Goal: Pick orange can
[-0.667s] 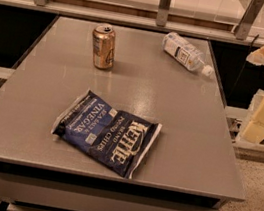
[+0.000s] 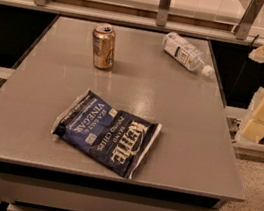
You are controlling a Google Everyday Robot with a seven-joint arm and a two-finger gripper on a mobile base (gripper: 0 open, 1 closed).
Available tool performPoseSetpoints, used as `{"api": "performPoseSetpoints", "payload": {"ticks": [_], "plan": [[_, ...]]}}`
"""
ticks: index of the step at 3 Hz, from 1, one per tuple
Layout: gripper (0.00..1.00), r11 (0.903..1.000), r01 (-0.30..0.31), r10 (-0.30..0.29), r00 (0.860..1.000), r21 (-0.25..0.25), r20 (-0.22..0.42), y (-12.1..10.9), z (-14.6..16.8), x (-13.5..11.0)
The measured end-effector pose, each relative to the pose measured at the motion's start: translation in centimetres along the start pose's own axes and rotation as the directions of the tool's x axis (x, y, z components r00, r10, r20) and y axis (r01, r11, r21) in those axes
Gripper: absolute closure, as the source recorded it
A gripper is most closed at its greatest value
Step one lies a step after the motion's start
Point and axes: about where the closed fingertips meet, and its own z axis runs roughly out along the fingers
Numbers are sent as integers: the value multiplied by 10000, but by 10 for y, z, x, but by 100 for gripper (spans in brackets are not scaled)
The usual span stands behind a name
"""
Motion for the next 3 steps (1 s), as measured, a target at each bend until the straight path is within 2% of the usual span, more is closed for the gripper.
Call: {"api": "performPoseSetpoints", "payload": {"ticks": [1, 2, 3], "plan": [[0, 9998, -186, 182, 9994, 116, 308, -1, -3, -4], [0, 9985, -507, 488, 9946, 185, 918, 1, -2, -10], [0, 9948, -972, 903, 9792, 295, 1819, 0, 10, -19]]}}
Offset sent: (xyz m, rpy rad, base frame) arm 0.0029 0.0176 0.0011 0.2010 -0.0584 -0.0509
